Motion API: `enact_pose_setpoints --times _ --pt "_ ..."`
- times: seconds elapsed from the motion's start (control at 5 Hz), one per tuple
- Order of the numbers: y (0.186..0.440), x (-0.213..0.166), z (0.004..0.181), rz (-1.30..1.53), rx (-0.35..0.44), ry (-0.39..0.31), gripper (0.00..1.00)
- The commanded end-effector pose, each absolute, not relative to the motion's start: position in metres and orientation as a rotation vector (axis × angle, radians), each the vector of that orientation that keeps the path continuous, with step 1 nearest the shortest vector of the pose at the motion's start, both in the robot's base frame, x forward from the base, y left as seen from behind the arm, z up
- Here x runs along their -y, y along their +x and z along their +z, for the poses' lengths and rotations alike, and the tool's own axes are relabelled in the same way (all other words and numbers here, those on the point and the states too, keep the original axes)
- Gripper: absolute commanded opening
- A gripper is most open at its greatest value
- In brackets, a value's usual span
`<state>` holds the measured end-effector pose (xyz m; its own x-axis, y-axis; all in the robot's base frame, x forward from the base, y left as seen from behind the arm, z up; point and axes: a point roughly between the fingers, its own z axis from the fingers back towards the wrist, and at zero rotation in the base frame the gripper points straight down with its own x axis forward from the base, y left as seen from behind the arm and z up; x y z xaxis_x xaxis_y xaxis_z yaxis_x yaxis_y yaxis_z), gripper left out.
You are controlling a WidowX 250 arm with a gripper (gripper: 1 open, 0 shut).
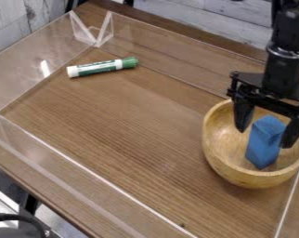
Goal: Remove the blue block from inside the brown bowl and put it on the table
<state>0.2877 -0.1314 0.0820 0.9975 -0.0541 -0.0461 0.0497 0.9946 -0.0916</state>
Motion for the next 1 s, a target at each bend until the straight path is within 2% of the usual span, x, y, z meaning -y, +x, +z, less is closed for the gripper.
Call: enact_pose_setpoints --times 0.0,0.8 --pt "0.2963 0.1391 0.095 -0.066 0.007 -0.114 1.0" --pt "0.3002 0.1453 0.093 -0.066 0.008 -0.123 1.0"
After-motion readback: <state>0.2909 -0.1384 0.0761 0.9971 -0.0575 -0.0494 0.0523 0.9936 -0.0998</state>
